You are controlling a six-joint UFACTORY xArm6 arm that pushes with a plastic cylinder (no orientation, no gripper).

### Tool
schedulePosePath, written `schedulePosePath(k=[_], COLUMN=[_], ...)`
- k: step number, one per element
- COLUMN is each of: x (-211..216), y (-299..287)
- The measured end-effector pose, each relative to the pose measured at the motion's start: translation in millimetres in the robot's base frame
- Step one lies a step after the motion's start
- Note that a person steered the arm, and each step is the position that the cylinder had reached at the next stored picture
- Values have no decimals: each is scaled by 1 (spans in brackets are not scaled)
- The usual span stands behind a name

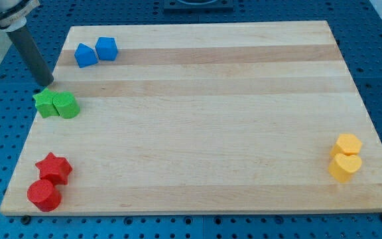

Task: Move the green blocks towards the red star

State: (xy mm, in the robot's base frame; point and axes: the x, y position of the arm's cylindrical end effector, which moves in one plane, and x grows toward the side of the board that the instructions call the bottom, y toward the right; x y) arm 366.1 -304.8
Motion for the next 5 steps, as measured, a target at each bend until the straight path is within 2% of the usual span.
schedulePosePath(k=[2, 3, 4, 5], x=[39, 41, 80, 89], y=[10, 13, 42, 54])
